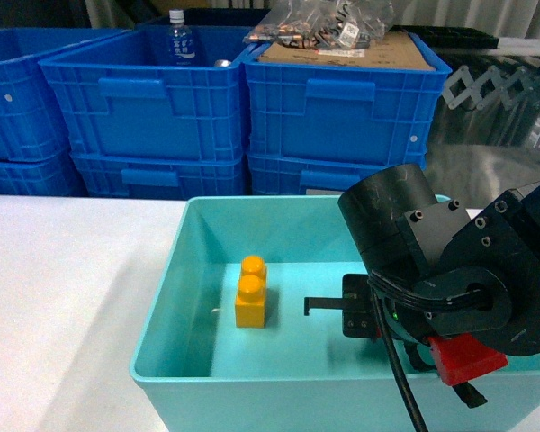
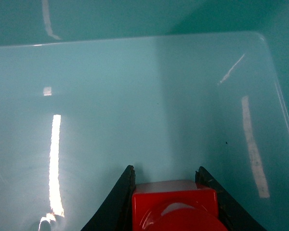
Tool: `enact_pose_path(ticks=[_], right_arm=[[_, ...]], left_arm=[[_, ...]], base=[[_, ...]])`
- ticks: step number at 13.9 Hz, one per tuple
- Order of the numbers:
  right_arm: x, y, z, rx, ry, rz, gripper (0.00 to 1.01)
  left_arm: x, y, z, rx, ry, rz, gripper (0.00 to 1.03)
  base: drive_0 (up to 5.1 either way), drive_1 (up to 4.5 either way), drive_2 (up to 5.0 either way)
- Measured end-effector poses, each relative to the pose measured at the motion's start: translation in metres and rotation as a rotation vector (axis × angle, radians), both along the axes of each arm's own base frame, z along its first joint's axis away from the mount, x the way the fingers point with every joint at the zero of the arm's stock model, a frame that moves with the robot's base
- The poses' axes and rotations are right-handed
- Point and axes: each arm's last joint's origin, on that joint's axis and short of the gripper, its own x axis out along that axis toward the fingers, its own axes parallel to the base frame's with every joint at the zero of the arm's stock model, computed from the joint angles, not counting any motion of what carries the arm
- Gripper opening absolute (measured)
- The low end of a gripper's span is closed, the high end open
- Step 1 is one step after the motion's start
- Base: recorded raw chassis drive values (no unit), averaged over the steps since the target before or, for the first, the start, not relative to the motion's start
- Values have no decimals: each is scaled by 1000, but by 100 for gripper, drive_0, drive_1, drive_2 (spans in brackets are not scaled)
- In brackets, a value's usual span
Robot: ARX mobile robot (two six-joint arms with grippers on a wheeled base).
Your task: Pick red block from blue box to shelf
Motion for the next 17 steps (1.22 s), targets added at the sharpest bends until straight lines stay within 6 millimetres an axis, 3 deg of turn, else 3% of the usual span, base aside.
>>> enact_pose_path(ticks=[4,6,9,13,17], right_arm=[[-6,-10,-2,2,-25,-4,29],[-12,-15,7,-2,-61,18,29],[-11,-17,43,19,-157,59,29],[-16,-20,71,48,-181,105,29],[-60,-49,146,130,-383,206,29]], left_arm=[[0,0,0,0,0,0,98],[0,0,0,0,0,0,98],[0,0,0,0,0,0,98],[0,0,0,0,0,0,98],[0,0,0,0,0,0,98]], base=[[0,0,0],[0,0,0],[0,0,0],[0,0,0],[0,0,0]])
